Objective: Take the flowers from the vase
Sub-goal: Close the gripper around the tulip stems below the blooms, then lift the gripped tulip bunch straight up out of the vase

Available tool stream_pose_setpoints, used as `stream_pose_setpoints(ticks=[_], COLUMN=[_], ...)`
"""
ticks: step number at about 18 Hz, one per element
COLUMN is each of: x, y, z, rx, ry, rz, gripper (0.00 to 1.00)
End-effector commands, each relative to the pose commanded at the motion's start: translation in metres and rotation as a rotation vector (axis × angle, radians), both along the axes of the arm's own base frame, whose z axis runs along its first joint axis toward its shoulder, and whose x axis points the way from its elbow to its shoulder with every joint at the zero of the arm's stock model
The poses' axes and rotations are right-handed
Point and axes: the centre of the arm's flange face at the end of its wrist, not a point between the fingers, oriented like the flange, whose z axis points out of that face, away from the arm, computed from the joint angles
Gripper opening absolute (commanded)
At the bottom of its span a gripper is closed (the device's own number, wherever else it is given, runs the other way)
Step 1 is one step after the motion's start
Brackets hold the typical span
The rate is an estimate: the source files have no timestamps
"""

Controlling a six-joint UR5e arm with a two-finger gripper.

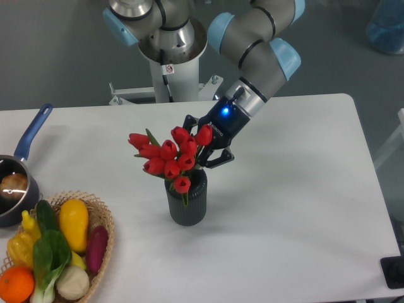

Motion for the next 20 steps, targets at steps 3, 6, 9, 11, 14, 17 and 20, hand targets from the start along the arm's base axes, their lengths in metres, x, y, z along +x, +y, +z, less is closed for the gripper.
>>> stream_pose_setpoints(ticks=[3, 6, 9, 11, 14, 17, 20], x=[0.0, -0.002, -0.006, -0.007, -0.013, -0.016, -0.019], y=[0.0, 0.001, -0.006, -0.007, -0.01, -0.015, -0.02], z=[0.009, 0.015, 0.022, 0.032, 0.05, 0.057, 0.066], rx=[0.026, 0.046, 0.05, 0.067, 0.085, 0.098, 0.133], ry=[-0.008, -0.005, -0.007, -0.033, -0.051, -0.052, -0.068], rz=[0.009, 0.01, 0.032, 0.052, 0.083, 0.097, 0.113], gripper=[0.37, 0.37, 0.37, 0.37, 0.37, 0.37, 0.37])
